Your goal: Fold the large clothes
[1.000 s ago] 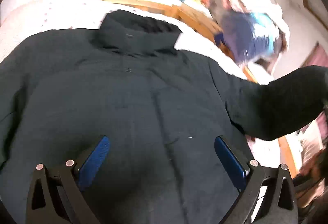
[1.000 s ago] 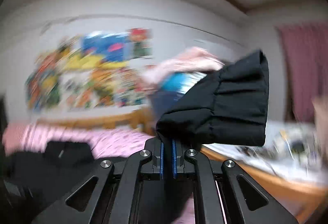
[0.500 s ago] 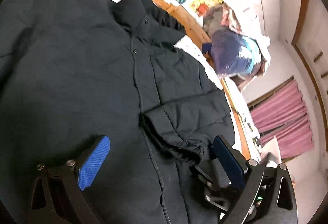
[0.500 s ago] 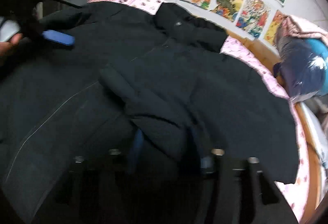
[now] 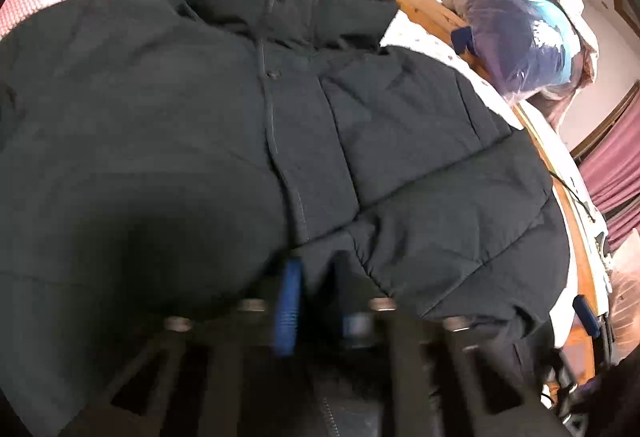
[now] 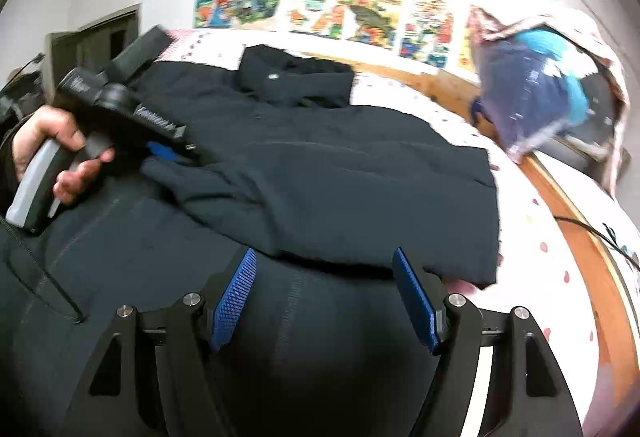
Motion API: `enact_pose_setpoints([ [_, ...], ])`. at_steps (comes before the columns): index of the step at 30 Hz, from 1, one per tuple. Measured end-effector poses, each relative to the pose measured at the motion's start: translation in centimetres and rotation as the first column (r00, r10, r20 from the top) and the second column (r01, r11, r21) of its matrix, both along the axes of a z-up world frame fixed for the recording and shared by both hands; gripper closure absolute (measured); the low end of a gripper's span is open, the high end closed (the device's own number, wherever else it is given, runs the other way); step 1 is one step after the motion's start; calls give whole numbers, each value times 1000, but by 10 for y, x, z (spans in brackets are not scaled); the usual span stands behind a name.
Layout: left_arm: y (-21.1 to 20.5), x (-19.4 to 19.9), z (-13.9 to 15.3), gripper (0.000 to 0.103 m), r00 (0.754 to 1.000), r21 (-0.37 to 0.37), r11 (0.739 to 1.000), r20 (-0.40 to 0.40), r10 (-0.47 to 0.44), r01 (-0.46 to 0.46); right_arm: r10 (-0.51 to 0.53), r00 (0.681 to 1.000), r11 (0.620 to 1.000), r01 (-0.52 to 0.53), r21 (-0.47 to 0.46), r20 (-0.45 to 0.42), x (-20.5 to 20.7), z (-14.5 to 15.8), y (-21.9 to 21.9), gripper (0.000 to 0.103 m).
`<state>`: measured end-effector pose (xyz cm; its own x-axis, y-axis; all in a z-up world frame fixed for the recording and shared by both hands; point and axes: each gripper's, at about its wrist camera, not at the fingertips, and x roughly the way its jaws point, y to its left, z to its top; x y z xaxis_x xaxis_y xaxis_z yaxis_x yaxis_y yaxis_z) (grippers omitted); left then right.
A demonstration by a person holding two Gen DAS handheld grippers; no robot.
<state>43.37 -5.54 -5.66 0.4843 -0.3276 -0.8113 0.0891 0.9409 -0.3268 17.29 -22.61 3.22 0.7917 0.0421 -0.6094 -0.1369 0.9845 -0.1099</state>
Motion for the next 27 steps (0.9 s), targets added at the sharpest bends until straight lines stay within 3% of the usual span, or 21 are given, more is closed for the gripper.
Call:
enact_pose_setpoints([
  [3,4,-9,24,98,997,-10,1000,82,2,-1,-62,998,997,62,47,13,7,0,-28,37],
  [7,26,-35,71,99,975,-3,999,220,38,-38,-106,994,983,100,151,31,41,18,-51,36],
  [9,42,-51,92,99,967,2,999,252,47,-49,-101,994,981,91,173,49,61,26,-57,28],
  [12,62,-66,106,99,961,53,996,271,54,-71,-68,996,987,59,149,62,92,36,-43,25],
  [16,90,-72,97,99,966,146,980,239,95,-132,-5,1000,990,3,139,10,139,27,-19,25],
  [21,120,-60,58,99,978,197,963,139,155,-181,48,986,992,-29,121,-157,190,-20,19,25],
  [24,134,-56,36,98,980,165,968,86,177,-189,55,978,998,-47,44,-200,199,-42,40,25],
  [27,136,-57,31,97,980,135,972,85,181,-191,46,977,999,-45,8,-210,201,-54,51,25],
])
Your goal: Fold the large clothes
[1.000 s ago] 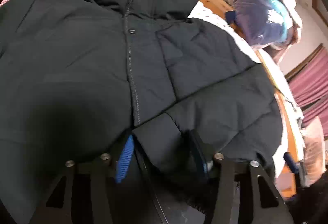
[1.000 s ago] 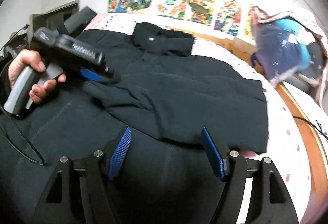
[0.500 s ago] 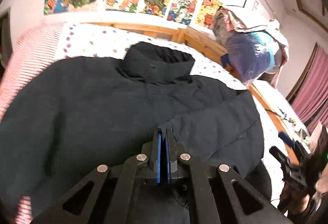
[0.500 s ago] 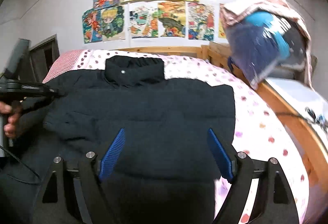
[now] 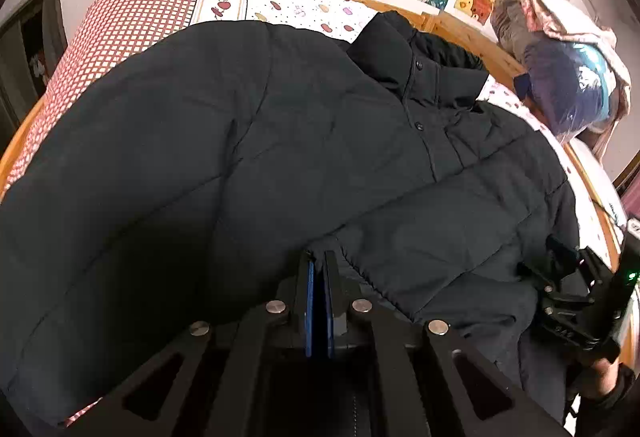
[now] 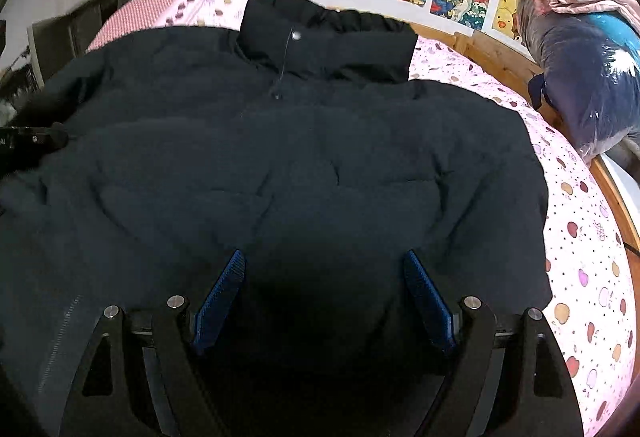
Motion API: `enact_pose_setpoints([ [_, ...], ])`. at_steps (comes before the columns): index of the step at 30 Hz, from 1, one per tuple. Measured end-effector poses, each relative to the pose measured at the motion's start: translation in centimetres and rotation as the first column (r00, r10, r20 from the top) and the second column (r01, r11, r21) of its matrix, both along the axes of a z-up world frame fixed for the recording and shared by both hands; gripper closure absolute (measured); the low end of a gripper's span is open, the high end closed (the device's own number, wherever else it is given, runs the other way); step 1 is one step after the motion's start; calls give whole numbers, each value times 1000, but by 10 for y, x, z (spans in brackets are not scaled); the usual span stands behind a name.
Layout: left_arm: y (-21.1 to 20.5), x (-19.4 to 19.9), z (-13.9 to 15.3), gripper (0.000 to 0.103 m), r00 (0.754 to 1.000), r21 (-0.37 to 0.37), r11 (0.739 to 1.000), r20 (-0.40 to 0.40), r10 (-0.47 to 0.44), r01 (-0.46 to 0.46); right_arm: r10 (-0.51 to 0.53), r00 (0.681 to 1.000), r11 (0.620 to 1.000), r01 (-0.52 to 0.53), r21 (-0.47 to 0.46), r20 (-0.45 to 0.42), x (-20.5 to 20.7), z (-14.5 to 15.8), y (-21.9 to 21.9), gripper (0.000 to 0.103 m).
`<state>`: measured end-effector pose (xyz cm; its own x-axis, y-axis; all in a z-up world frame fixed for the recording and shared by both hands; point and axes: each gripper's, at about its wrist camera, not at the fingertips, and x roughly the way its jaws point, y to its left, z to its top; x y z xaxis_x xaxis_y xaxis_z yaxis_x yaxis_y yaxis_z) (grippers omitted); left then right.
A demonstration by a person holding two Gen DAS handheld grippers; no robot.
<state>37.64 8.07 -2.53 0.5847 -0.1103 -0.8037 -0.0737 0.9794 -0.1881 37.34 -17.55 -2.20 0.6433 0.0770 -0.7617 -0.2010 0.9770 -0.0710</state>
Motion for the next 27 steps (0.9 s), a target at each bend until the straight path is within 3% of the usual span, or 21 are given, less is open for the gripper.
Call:
enact_pose_setpoints([
  [4,7,-7,6,88,999,-22,999,6,40,-40,-8,1000,1000,8,-7,1,-3,-1,3,25],
  [8,13,-29,20,68,994,-37,994,22,102,-102,-29,999,1000,28,13,15,-16,22,1,25],
  [10,19,-48,29,29,990,-76,990,66,121,-116,-24,999,999,23,45,32,-24,38,5,24],
  [11,22,-58,34,21,986,-98,987,93,139,-129,-20,999,998,17,58,39,-27,44,7,23],
  [13,31,-86,46,15,972,-139,978,155,179,-158,3,998,995,-9,97,59,-36,60,20,20],
  [18,63,-150,56,12,930,-165,943,184,318,-290,69,993,987,-82,140,93,-53,76,62,18],
  [22,105,-214,40,12,828,-245,832,152,539,-497,106,988,979,-123,163,108,-61,78,98,18],
  [27,150,-267,7,12,633,-304,634,115,766,-711,114,984,982,-133,136,139,-66,74,126,18],
])
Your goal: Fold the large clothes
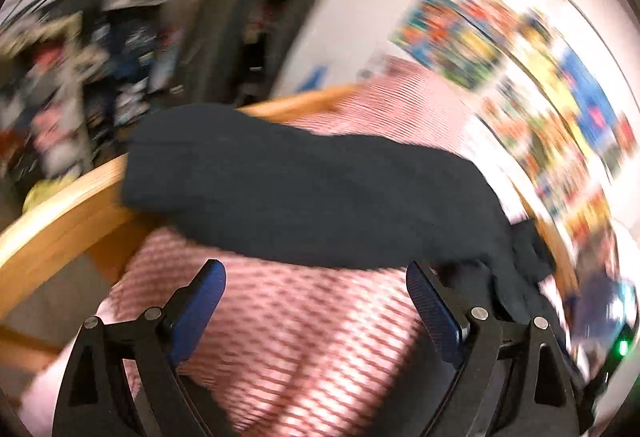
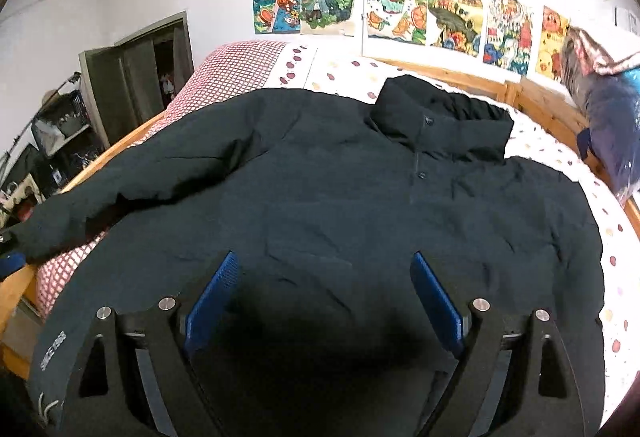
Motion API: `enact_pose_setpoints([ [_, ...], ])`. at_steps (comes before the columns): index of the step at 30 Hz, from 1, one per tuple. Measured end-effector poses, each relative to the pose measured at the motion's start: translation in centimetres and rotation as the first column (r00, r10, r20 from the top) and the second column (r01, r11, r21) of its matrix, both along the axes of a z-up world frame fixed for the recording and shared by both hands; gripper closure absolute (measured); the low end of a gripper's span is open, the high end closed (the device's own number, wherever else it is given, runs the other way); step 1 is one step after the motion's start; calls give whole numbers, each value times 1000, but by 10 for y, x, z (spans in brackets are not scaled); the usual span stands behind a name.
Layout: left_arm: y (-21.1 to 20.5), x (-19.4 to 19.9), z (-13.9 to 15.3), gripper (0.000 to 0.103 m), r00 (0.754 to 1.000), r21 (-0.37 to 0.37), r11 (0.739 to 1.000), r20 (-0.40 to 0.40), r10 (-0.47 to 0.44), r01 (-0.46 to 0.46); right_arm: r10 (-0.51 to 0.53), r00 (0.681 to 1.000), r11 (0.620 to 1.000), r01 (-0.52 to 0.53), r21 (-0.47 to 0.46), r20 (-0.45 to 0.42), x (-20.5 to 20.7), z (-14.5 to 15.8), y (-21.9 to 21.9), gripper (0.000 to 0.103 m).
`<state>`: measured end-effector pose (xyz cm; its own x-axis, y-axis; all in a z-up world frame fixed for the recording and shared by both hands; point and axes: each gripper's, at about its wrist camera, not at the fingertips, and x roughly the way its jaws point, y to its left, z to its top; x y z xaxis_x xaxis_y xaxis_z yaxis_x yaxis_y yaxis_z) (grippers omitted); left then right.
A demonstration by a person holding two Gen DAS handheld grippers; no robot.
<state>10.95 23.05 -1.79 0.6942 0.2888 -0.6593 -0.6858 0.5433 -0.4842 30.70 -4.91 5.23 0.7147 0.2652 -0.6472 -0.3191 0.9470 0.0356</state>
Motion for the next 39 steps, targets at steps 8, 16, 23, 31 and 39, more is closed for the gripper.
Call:
enact_pose_setpoints([
  [8,33,4,-33,31,990,-67,990,55,126,-122,-77,997,996,77,-41,-1,0,-18,7,18],
  [16,38,8,5,96,989,104,990,124,82,-95,-68,994,998,68,-4,-82,9,-43,5,18],
  [23,-12,22,125,97,931,491,871,304,-204,30,-52,996,996,57,62,-73,5,-20,-15,18],
  [31,-121,61,205,97,719,711,622,239,-652,328,-136,990,974,141,179,-43,-8,3,-73,18],
  [39,-220,108,186,97,567,692,465,97,-818,552,-238,969,916,247,316,-65,-21,2,-143,18],
])
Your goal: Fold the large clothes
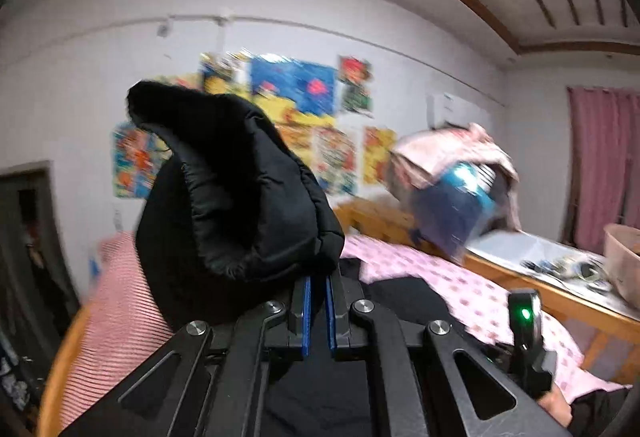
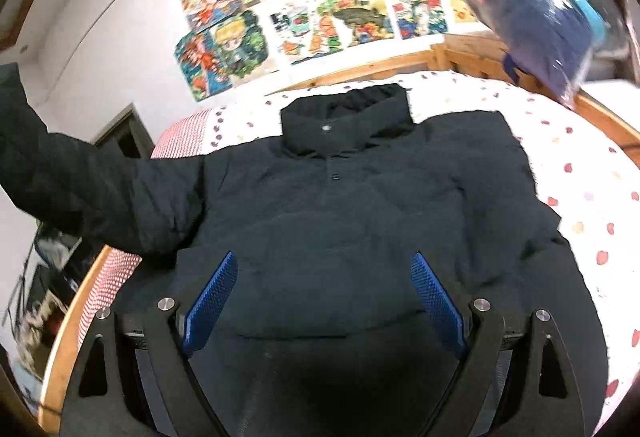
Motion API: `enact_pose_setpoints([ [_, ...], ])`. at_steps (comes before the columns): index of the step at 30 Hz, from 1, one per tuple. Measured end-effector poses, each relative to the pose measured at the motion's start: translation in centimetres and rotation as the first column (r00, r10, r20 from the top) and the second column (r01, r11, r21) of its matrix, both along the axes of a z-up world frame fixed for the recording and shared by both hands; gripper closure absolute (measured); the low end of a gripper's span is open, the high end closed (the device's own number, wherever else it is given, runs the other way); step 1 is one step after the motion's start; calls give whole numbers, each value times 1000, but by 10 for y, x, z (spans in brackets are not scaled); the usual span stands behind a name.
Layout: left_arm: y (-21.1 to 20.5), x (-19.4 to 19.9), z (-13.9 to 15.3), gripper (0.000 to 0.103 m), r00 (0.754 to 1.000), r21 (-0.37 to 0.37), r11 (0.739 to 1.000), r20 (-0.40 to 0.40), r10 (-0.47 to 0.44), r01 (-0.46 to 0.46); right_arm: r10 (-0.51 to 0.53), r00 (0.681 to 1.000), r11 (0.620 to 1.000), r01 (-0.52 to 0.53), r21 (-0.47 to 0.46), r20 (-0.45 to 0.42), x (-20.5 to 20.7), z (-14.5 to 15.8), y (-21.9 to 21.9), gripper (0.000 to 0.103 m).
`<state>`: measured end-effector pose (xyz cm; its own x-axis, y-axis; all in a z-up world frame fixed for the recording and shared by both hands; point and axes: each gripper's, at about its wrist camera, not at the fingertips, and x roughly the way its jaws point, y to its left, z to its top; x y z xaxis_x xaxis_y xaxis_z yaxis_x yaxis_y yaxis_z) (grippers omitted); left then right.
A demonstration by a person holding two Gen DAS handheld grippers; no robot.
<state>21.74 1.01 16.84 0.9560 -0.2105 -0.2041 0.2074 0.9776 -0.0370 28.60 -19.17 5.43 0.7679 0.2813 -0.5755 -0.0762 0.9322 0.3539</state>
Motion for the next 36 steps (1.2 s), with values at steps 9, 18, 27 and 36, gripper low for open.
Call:
enact_pose_setpoints([
  [9,-72,34,-67,97,950,-2,977,-236,-205,211,-33,999,986,26,162,43,-15,-9,-68,18],
  [18,-117,74,-150,97,845,3,956,-467,-259,295,-46,999,936,38,351,14,-10,-44,-119,18],
  [27,-119,83,-185,82,764,-26,960,-600,-238,279,25,998,899,5,439,-64,17,-87,-118,18],
  [36,-73,54,-165,31,802,-19,987,-580,-143,162,57,991,845,18,535,-124,12,-109,-110,18],
])
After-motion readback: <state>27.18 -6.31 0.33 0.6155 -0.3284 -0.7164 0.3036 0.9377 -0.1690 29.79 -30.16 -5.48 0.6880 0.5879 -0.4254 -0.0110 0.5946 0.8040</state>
